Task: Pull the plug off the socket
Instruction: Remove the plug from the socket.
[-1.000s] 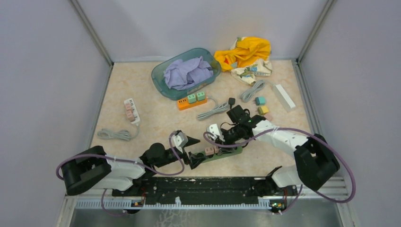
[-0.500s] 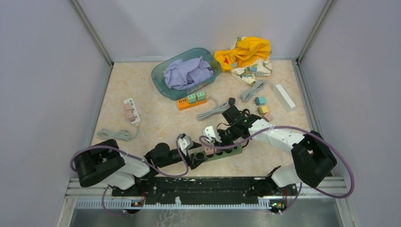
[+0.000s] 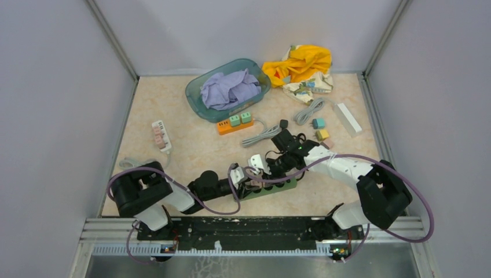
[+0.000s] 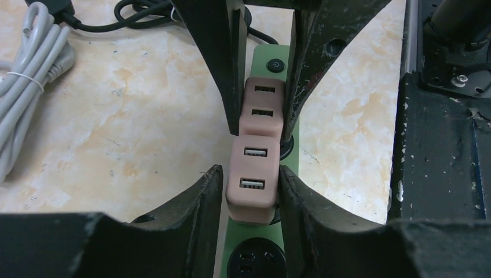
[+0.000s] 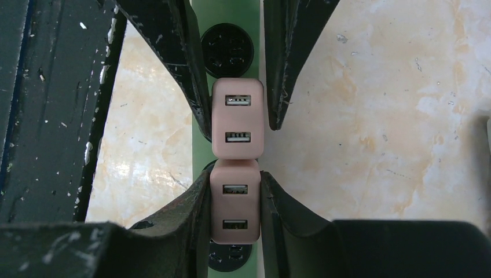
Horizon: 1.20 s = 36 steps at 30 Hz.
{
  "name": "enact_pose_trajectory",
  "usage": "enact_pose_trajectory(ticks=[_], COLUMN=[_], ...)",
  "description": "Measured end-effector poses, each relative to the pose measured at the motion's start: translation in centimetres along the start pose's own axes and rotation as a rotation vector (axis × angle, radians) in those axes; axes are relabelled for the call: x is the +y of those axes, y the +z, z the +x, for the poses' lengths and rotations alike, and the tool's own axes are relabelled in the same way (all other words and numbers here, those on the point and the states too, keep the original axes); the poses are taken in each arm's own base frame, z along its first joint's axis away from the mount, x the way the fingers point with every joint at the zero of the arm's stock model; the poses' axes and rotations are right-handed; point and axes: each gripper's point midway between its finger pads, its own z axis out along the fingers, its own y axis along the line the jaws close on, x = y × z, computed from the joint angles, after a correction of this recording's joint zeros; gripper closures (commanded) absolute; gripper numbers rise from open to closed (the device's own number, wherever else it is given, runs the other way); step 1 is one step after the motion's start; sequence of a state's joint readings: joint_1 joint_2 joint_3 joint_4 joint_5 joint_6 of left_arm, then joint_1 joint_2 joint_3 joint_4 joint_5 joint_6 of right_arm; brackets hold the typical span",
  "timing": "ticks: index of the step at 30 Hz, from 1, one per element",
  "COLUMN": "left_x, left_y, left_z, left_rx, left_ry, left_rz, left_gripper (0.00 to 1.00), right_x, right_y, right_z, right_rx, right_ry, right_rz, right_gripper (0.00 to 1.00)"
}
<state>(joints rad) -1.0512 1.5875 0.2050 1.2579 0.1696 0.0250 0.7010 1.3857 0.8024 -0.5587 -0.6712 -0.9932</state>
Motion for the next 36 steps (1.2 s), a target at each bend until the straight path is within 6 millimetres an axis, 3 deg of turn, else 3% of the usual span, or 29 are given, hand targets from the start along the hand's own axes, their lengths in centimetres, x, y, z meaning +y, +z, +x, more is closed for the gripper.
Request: enact_pose_trajectory(ticks=[5, 7, 12, 28, 36], left_x=[-0.10, -0.20, -0.57, -0.62, -0.54], left_y=[0.18, 0.27, 0.60, 0.62, 0.45], left_z=[0.83, 0.83, 0.62, 0.67, 0.47], left_rx=[0.024, 0.025, 0.024, 0.024, 0.016], left_ry=[-0.001, 0.000, 0.008, 0.007, 0.009], left_rz=[0.009, 0.015, 0.042, 0.054, 0.048], left_gripper=[0.50, 0.54, 0.98, 1.00, 1.00], right_x=[0.02, 0.01, 0.03, -0.33, -0.44], right_y=[0.00, 0.00, 0.02, 0.13, -0.60], right_z=[0.00, 0.00, 0.00, -0.26, -0.16], right_rx=[0.009, 0.010, 0.014, 0.016, -0.031], right_ry=[-0.002, -0.003, -0.005, 0.102, 0.067], right_rz=[0.000, 0.001, 0.001, 0.049, 0.027], right_gripper=[1.00, 1.00, 1.00, 1.00, 1.00])
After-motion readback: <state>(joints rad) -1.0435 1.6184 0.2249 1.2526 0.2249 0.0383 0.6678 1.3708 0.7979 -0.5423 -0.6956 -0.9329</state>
